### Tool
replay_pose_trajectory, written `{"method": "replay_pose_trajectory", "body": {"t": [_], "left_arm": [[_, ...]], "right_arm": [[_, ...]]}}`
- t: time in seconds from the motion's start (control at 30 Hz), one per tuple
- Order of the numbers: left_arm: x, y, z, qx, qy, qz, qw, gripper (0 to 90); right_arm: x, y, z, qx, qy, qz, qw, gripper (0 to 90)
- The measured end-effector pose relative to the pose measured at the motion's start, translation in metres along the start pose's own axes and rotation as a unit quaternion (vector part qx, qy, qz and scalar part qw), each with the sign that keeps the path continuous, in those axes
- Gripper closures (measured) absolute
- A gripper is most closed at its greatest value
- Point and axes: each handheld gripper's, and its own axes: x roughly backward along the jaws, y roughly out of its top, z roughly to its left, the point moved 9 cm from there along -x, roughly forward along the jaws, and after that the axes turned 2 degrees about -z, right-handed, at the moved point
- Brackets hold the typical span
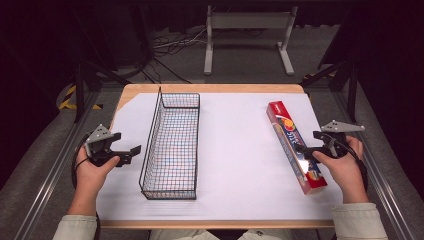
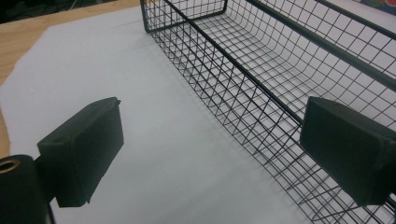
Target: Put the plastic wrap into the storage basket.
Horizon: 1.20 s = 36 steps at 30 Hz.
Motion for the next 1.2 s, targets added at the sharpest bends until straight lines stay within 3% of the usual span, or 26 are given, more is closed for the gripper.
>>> {"method": "replay_pose_trajectory", "body": {"t": [0.27, 0.5, 0.53, 0.73, 0.77, 0.8, 0.87, 1.0, 1.03, 1.1, 1.2], "left_arm": [[-0.002, -0.004, 0.004, 0.000, 0.004, 0.005, 1.0000, 6.8], [-0.002, -0.003, 0.006, -0.003, 0.008, 0.006, 0.9999, 6.8], [-0.002, -0.003, 0.008, -0.001, 0.011, 0.003, 0.9999, 6.8], [0.001, -0.002, 0.012, 0.006, 0.013, 0.001, 0.9999, 6.8], [0.002, -0.002, 0.012, 0.006, 0.015, -0.001, 0.9999, 6.8], [0.002, -0.002, 0.012, 0.006, 0.014, -0.002, 0.9999, 6.8], [0.002, -0.002, 0.011, 0.006, 0.013, 0.001, 0.9999, 6.8], [0.004, 0.002, 0.012, 0.009, 0.023, -0.008, 0.9997, 5.3], [0.005, 0.003, 0.012, 0.013, 0.023, -0.010, 0.9996, 5.0], [0.006, 0.005, 0.010, 0.015, 0.019, -0.017, 0.9996, 3.9], [0.006, 0.005, 0.009, 0.011, 0.021, -0.010, 0.9997, 4.6]], "right_arm": [[0.003, 0.002, 0.000, 0.014, -0.018, 0.008, 0.9997, 8.2], [-0.002, 0.000, -0.003, -0.023, -0.047, 0.040, 0.9978, 12.7], [-0.007, -0.004, -0.004, -0.035, -0.051, 0.059, 0.9963, 17.0], [-0.018, -0.013, -0.001, -0.054, -0.051, 0.101, 0.9921, 19.3], [-0.020, -0.014, 0.000, -0.062, -0.051, 0.110, 0.9907, 20.3], [-0.025, -0.017, 0.001, -0.073, -0.055, 0.130, 0.9872, 22.0], [-0.027, -0.017, 0.001, -0.076, -0.057, 0.134, 0.9864, 22.8], [-0.034, -0.021, 0.000, -0.080, -0.065, 0.160, 0.9817, 26.3], [-0.036, -0.024, 0.002, -0.091, -0.064, 0.171, 0.9789, 26.1], [-0.041, -0.025, 0.002, -0.073, -0.058, 0.173, 0.9805, 22.5], [-0.045, -0.028, -0.001, -0.071, -0.067, 0.180, 0.9788, 17.9]]}}
